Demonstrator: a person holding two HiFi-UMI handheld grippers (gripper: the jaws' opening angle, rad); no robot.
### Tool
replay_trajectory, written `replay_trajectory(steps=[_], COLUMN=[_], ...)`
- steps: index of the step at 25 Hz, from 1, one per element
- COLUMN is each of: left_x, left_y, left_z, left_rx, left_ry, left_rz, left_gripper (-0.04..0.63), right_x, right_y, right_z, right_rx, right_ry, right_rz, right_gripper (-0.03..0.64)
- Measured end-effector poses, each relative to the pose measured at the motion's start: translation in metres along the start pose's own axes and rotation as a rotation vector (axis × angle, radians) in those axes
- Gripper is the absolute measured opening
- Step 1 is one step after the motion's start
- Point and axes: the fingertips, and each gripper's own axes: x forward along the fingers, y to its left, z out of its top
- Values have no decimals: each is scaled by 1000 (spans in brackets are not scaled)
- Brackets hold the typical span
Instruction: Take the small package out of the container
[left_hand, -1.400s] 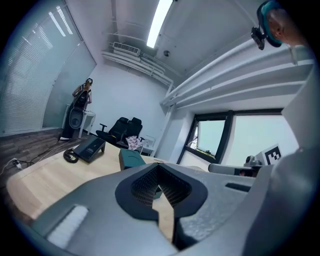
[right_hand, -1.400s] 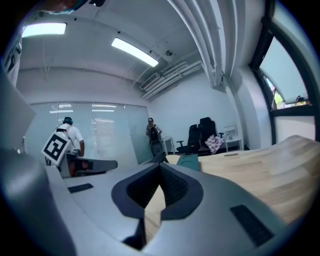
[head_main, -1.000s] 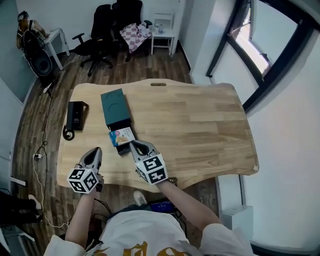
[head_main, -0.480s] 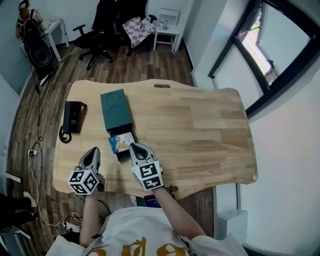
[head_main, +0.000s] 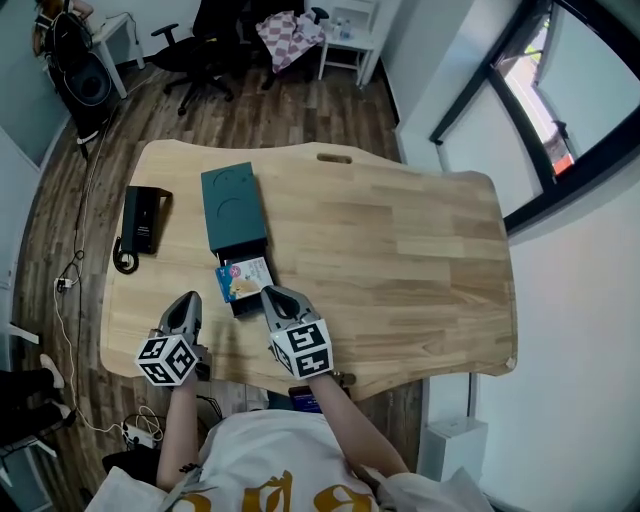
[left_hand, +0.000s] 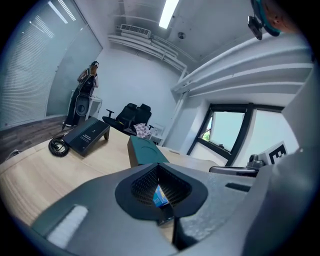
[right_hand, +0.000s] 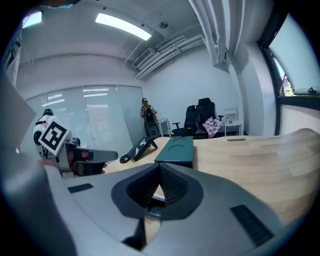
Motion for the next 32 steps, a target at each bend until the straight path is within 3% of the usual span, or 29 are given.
replay_trajectory(steps=[6,9,15,19,25,32], left_x=[11,17,36,48,68,90], left_y=[2,3,3,2,9,14], left_z=[-22,-21,-34,-49,-63,-76], left_rx=[-26,-61,-99,-147,-227,-287], left_ry=[65,47,92,149,199,253], left_rz=[-4,-17,-44,-76,-72,-49], left_gripper=[2,3,12,63,226,250], right_x=[12,19,27,34,44,54], right_y=[-4,-6,-25,-33,-35,-50], right_z=[-19,-24,-32,-36,-39,-38], right_rx=[20,31,55,54,43,36], right_ry=[50,66,89,114,126,133], right_rz=[27,43,20,14,28,14], right_gripper=[5,5,5,5,5,5])
